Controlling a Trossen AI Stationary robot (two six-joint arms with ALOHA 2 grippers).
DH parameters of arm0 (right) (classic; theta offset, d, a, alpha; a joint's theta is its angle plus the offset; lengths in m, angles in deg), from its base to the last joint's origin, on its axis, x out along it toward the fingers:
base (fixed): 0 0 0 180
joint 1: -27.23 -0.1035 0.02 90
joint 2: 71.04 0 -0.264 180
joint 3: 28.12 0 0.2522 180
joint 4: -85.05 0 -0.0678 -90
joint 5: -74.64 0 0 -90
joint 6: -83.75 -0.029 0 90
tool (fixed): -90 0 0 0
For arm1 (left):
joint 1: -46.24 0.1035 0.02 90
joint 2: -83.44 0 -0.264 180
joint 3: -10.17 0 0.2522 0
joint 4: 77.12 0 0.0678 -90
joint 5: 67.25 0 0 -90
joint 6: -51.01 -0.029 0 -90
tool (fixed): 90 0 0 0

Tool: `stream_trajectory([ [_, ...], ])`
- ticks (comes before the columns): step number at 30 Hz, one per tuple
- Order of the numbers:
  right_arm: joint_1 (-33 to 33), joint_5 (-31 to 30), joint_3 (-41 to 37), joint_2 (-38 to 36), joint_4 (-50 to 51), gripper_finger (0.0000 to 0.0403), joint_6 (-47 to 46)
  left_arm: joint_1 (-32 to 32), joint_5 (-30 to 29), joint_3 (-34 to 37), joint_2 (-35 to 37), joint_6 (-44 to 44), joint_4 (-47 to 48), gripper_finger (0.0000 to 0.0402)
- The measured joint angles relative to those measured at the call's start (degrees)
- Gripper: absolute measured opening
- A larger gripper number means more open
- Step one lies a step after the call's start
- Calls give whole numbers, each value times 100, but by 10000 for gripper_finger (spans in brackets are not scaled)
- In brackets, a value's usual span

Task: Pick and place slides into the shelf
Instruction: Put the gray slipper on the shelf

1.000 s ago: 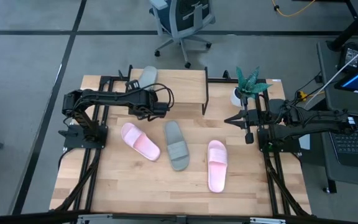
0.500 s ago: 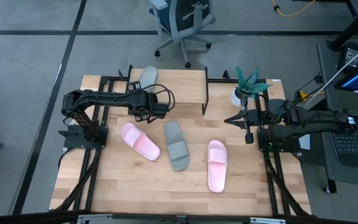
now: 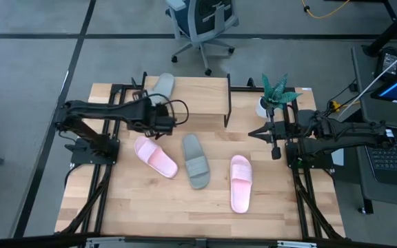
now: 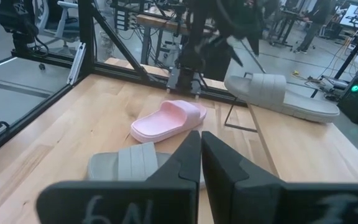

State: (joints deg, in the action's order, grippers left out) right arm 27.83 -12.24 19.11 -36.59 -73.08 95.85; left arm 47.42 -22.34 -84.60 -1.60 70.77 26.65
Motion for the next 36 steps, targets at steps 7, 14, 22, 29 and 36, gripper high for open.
stream_trajectory([
  [7, 0, 2, -2, 169, -34, 17, 17, -623, -385, 0, 627, 636, -164, 185],
  [14, -7, 42, -2, 401, -214, 17, -251, -1647, -989, 98, 1128, 1299, -604, 185],
  [22, -136, 1136, -2, 728, -993, 17, 6, -2605, -1220, 1554, 1683, 1459, -2010, 185],
  [29, -362, 1160, -2, 921, -1167, 17, 7, -3243, -1194, 2256, 2022, 1312, -3193, 185],
  [36, -558, 1160, -2, 1264, -1798, 17, 26, -3696, -1041, 2698, 2103, 707, -4474, 185],
])
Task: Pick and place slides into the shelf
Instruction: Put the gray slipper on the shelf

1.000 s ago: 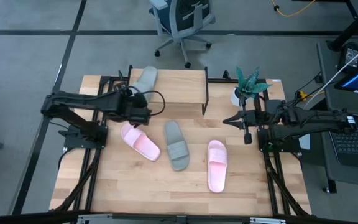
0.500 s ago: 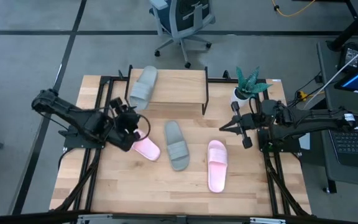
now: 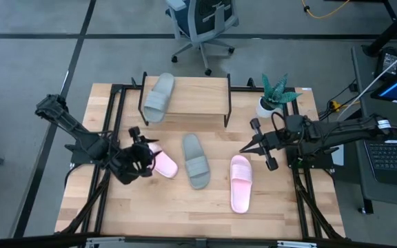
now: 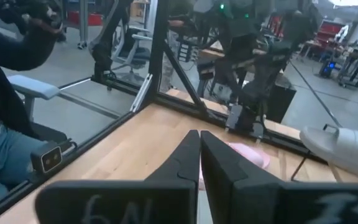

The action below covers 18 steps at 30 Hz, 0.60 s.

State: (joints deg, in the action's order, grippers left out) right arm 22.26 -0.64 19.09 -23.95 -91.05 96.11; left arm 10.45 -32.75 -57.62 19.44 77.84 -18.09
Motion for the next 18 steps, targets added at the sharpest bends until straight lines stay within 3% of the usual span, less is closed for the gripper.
stream_trajectory([
  [7, 0, -1, 0, 172, -110, 17, -2, -70, 162, 211, 0, -406, -248, 185],
  [18, -48, -9, 0, 584, -114, 17, -146, -50, 260, 218, -11, -160, -255, 185],
])
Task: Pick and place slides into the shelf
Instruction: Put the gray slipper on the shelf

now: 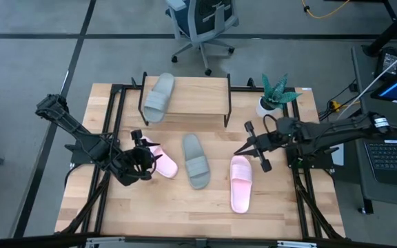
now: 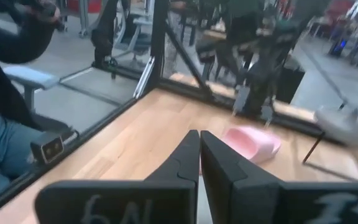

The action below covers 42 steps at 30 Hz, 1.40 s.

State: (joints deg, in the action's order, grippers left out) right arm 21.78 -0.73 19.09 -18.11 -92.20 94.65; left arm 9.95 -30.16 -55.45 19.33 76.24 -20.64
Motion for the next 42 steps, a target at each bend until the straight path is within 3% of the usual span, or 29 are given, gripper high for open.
stream_trajectory([
  [6, -202, 0, 59, 523, -87, 17, -9, 0, -8, 0, 0, 3, -1, 185],
  [10, -404, -80, 264, 772, -112, 17, -11, -3, -52, 2, -2, 457, -35, 185],
  [14, -686, -757, 467, 1122, 112, 14, 26, -122, -239, 199, -37, 715, -245, 185],
  [20, -920, -1396, 735, 1641, 310, 4, 3, -353, -466, 1221, -44, 449, -1905, 185],
  [25, -1147, -2085, 1156, 2119, 548, 18, 126, -557, -465, 1539, -42, 100, -2912, 185],
  [34, -1575, -3388, 2258, 3250, 1639, 52, 150, -1064, -372, 1819, -39, 141, -3164, 185],
  [42, -1910, -3897, 2735, 3989, 1922, 98, -160, -1389, -352, 2005, -39, 399, -3394, 185],
])
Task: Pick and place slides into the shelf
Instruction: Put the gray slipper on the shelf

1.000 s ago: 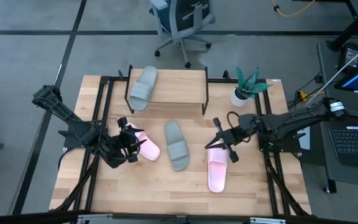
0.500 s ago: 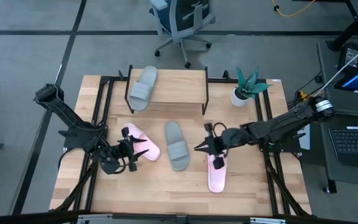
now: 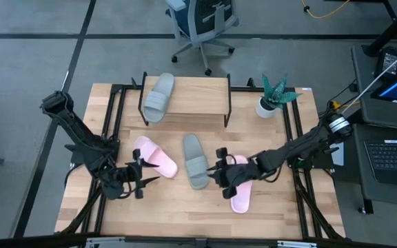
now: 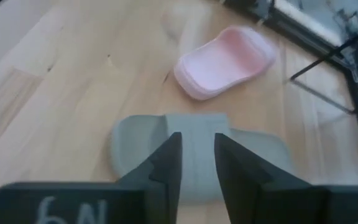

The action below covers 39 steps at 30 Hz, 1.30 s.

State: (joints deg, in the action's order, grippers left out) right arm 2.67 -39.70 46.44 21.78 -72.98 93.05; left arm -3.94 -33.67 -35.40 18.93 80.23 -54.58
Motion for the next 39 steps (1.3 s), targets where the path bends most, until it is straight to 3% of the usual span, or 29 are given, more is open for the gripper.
stream_trajectory([
  [13, -31, -129, 579, 1101, 442, 202, -358, -64, 11, 116, 0, 307, 10, 185],
  [18, -31, -906, 670, 1437, 443, 208, -317, -64, 15, 116, 0, 217, 13, 185],
  [39, -153, -1254, 670, 1907, 247, 208, -780, -64, 57, 113, 0, 170, 15, 185],
])
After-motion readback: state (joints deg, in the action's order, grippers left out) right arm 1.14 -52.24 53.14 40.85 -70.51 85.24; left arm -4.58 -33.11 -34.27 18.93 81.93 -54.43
